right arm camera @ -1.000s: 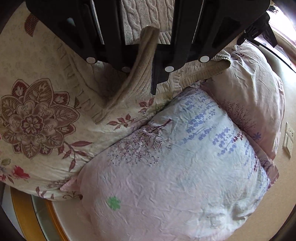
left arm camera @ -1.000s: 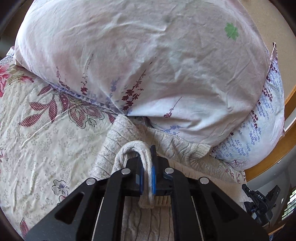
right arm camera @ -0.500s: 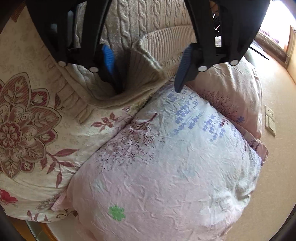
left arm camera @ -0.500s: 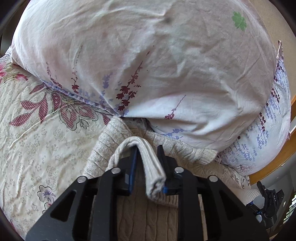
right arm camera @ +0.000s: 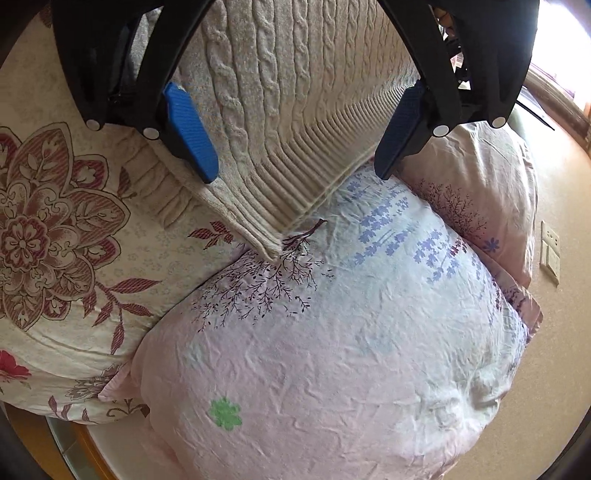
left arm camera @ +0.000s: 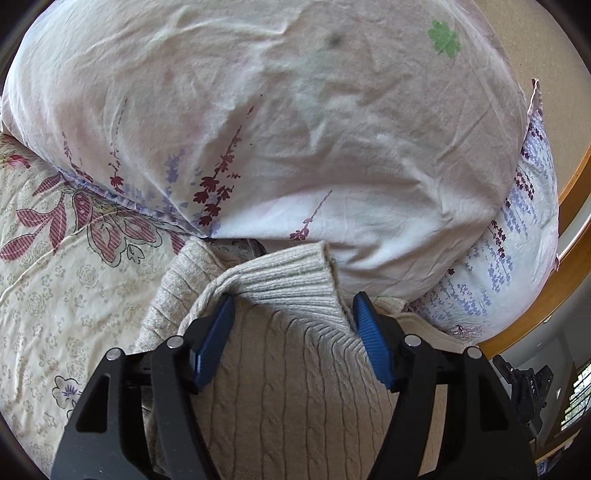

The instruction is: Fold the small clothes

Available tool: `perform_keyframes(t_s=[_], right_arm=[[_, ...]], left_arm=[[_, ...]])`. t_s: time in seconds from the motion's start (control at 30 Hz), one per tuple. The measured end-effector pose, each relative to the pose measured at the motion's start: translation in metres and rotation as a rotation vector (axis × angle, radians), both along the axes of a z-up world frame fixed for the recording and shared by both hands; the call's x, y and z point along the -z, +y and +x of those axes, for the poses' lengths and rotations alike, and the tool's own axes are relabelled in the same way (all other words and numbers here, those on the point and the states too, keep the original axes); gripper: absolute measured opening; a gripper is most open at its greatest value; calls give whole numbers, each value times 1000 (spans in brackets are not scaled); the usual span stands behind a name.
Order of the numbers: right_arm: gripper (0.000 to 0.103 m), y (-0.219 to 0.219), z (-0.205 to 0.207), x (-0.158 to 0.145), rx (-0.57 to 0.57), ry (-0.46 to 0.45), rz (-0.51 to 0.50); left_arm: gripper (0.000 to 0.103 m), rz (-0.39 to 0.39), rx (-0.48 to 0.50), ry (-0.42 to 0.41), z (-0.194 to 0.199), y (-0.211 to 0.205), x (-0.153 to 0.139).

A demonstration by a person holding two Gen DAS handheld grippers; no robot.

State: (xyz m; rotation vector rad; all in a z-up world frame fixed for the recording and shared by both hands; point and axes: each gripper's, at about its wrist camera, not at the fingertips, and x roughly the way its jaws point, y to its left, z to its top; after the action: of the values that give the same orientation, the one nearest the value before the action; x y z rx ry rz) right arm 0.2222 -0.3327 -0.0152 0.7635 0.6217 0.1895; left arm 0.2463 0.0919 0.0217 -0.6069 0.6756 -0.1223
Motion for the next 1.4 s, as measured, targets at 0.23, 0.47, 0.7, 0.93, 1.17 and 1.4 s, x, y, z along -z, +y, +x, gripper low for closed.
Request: perform_keyframes(t_s=[0.23,0.47,0.7,0.93,1.17,1.4], right_arm=[[102,27,-12,-24,9,-10,-258],[102,81,-24,-41,-75,-55,-565],[102,142,-32,-49,-201,49,-682],[102,186,-23,-37,-159,139,-835],[102,176,-11,-5,-196,195,-806],[102,168,-8,1,-229,204,-762]], left_arm=[[91,111,-95,-5,-27,20,-20],[92,211,11,76,-40,35,-19],[92,262,90,184,-31,29,7],[90,137,148,194,-23,28,22],[73,74,150,179,-30,44,25],[57,88,119,205,-37,56,23]])
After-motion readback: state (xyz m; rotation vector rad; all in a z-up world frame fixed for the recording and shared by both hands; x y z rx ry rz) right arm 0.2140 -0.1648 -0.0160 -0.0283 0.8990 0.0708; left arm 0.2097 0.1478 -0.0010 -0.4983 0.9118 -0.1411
